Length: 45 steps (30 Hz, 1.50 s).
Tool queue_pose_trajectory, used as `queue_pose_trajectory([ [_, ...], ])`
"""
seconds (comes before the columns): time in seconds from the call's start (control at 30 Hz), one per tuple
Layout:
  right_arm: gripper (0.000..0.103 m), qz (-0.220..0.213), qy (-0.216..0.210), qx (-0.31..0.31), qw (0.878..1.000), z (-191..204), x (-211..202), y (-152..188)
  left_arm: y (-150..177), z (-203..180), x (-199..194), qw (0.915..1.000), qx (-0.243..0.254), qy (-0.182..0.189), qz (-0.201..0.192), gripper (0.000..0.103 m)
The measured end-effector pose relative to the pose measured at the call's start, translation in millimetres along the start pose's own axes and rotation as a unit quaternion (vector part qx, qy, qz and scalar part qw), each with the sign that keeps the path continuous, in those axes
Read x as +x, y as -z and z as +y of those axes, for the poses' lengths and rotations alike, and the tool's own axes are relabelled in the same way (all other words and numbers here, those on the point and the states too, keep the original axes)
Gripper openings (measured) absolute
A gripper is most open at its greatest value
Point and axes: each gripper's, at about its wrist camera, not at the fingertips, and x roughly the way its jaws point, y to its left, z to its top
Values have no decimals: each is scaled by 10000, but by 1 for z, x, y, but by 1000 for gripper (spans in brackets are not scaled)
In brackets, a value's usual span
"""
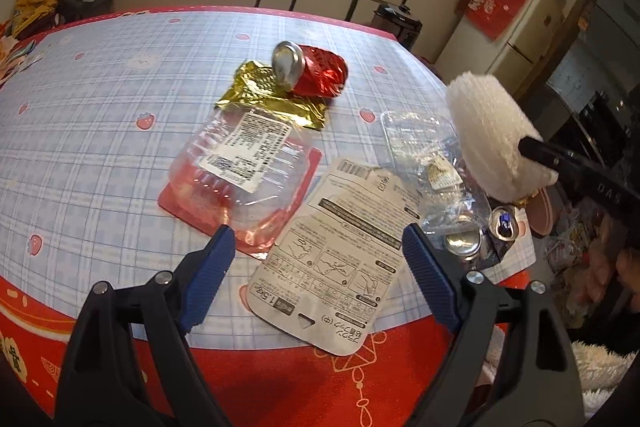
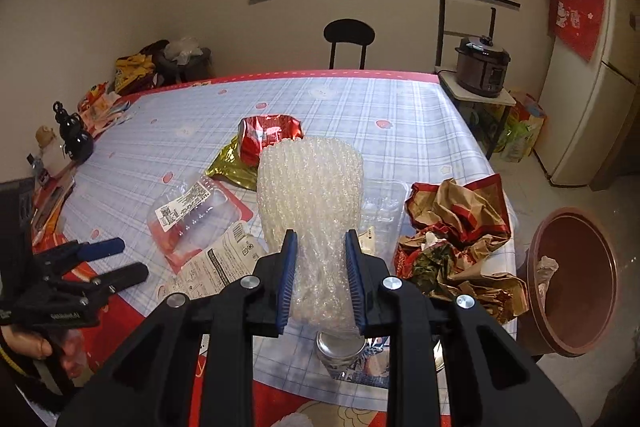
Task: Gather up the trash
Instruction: 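Grasp the bubble-wrap sleeve with the right gripper, then grasp the paper packaging with the left gripper while the right gripper holds the bubble wrap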
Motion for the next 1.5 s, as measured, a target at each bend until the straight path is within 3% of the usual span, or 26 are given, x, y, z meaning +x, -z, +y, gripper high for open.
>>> queue_pose_trajectory([
  [0.2, 25, -250, 32, 235, 9994, -17, -15, 0, 9, -57, 39, 9897, 1381, -170, 344, 84],
  [0.33, 25, -355, 71, 350, 9987, -27, -24, 2, 12, -76, 65, 9802, 1863, -525, 429, 84],
  [0.6, 25, -391, 248, 666, 9967, -54, -33, 8, 19, -89, 94, 9643, 2326, -1186, 450, 90],
  [0.87, 25, -324, 234, 653, 9971, -52, -29, 11, 19, -78, 108, 9611, 2261, -1466, 598, 89],
  [0.97, 25, -302, 216, 641, 9973, -50, -28, 10, 17, -74, 107, 9634, 2227, -1371, 586, 77],
  [1.07, 25, -308, 205, 620, 9974, -48, -28, 10, 12, -75, 95, 9681, 2179, -1152, 461, 47],
  [1.17, 25, -351, 188, 591, 9975, -46, -31, 9, 0, -71, 70, 9757, 2009, -848, 226, 25],
  [1.33, 25, -421, 153, 585, 9973, -43, -35, 9, -21, -52, 25, 9898, 1368, -374, -142, 7],
  [1.5, 25, -514, 109, 602, 9968, -40, -40, 5, -32, -28, -8, 9972, 661, -45, -360, 6],
])
